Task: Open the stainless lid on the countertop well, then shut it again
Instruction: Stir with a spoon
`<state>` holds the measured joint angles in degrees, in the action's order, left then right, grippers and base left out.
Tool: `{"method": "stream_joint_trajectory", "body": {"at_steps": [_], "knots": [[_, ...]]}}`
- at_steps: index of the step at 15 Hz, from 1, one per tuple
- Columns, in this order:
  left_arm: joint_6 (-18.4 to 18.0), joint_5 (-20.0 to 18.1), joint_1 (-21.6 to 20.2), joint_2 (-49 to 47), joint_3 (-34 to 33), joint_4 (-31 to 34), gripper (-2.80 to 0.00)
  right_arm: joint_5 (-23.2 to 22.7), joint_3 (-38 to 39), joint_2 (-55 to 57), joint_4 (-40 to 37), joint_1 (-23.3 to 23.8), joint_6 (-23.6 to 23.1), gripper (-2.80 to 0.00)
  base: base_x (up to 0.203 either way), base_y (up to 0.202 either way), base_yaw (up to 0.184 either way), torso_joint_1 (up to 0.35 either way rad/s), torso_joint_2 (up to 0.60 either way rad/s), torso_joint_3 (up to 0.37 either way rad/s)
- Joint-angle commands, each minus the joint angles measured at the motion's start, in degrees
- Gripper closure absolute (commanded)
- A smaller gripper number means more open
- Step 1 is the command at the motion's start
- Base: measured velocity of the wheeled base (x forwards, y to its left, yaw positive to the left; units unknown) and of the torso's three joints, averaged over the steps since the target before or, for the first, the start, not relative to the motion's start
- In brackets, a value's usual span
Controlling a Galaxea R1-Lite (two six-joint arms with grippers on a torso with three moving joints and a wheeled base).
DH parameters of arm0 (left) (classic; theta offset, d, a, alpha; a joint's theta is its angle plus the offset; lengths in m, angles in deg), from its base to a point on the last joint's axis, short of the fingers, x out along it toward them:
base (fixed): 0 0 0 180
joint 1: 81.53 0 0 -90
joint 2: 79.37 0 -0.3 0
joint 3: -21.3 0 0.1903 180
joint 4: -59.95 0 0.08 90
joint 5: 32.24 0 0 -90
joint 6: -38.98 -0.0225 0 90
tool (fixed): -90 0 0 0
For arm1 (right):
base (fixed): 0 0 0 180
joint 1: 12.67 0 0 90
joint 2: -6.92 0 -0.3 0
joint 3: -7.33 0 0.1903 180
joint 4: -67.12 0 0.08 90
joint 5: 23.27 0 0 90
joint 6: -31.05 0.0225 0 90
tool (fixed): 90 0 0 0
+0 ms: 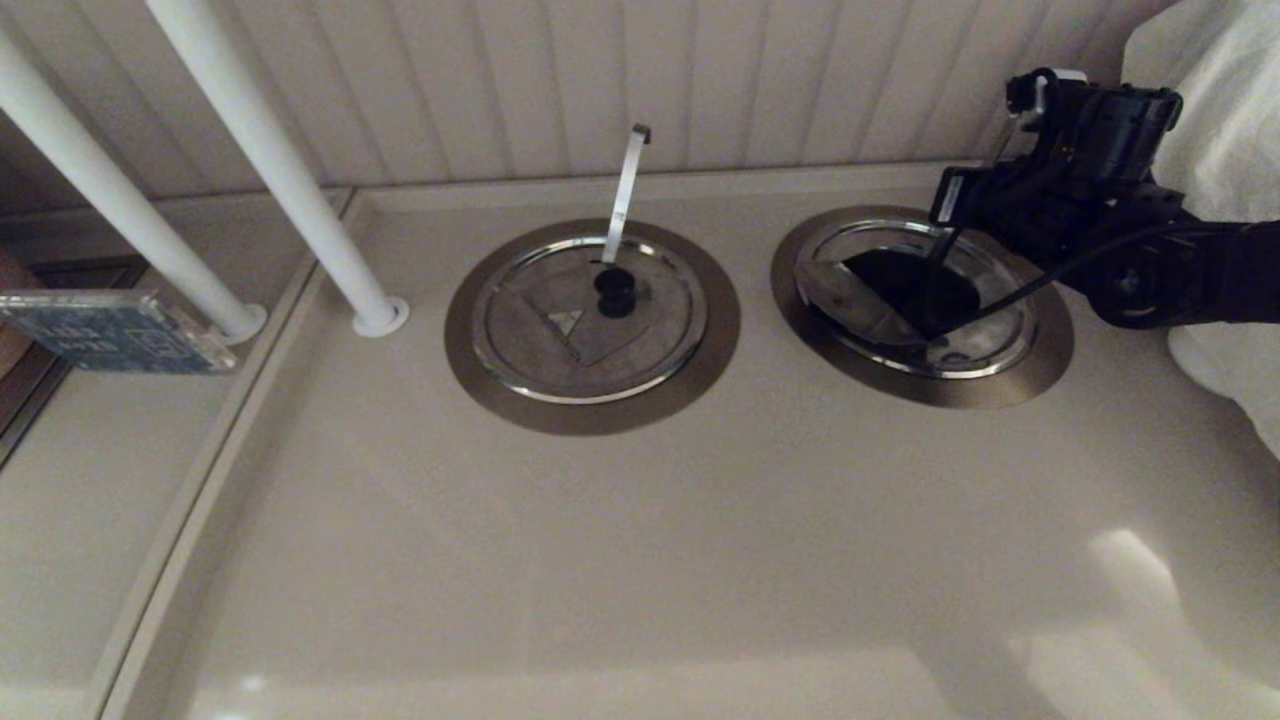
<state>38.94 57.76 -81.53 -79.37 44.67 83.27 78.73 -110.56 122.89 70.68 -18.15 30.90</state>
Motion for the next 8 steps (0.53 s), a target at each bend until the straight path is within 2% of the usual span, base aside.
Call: {"method": "stream_joint_trajectory", "body": {"at_steps": [1,5,6,8], "knots": [[0.0,0.0,0.0,0.0,0.0,0.0,0.0,-0.1,-0.6,2.1,-0.9,-0.1,0.0,0.0,0.0,0.0,0.0,0.0,0.0,0.0],[0.0,0.0,0.0,0.0,0.1,0.0,0.0,-0.2,-2.2,3.2,-2.1,-0.1,0.1,0.0,0.0,0.0,0.0,0.0,0.0,0.0],[0.0,0.0,0.0,0.0,0.0,0.0,0.0,-0.2,-2.1,3.2,-2.1,-0.1,0.1,-2.8,0.0,0.0,0.0,0.0,0.0,0.0],[0.0,0.0,0.0,0.0,0.0,0.0,0.0,-0.2,-2.4,3.3,-2.1,-0.1,0.9,-2.8,0.0,0.0,0.0,0.0,0.0,0.0]]}}
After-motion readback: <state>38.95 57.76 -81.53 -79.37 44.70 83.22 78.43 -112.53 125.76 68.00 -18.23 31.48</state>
